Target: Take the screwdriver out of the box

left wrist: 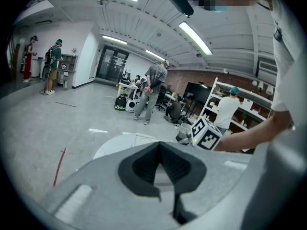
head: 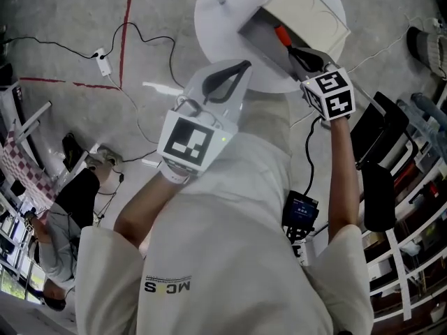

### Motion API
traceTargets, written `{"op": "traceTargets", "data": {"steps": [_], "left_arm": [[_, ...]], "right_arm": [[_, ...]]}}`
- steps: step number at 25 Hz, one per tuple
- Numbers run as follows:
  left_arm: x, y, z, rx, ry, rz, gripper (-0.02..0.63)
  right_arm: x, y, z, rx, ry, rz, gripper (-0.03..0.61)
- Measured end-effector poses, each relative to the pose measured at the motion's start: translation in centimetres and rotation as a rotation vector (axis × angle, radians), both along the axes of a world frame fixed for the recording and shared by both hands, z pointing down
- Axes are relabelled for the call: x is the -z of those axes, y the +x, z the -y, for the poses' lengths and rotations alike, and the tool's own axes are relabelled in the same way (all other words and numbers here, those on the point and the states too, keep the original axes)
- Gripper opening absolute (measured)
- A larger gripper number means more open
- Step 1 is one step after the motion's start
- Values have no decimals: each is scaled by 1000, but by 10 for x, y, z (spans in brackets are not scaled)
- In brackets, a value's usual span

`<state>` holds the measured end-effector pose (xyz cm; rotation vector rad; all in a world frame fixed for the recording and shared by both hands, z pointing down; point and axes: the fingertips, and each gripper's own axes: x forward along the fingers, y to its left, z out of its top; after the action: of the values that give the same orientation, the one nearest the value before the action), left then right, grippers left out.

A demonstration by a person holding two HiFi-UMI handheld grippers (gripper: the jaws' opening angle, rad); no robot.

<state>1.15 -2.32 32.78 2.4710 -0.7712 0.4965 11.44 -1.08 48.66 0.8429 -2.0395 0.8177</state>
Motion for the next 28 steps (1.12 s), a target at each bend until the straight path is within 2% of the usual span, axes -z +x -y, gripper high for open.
{"op": "traceTargets", "data": {"steps": [7, 17, 28], "left_arm": [[28, -3, -6, -27, 39, -6, 2], [63, -7, -4, -56, 108, -27, 2], [100, -17, -3, -72, 200, -51, 2]], "right_arm": [[54, 0, -3, -49, 71, 28, 42], [145, 0, -1, -134, 231, 70, 42], [226, 1, -23, -291, 423, 129, 41]]}}
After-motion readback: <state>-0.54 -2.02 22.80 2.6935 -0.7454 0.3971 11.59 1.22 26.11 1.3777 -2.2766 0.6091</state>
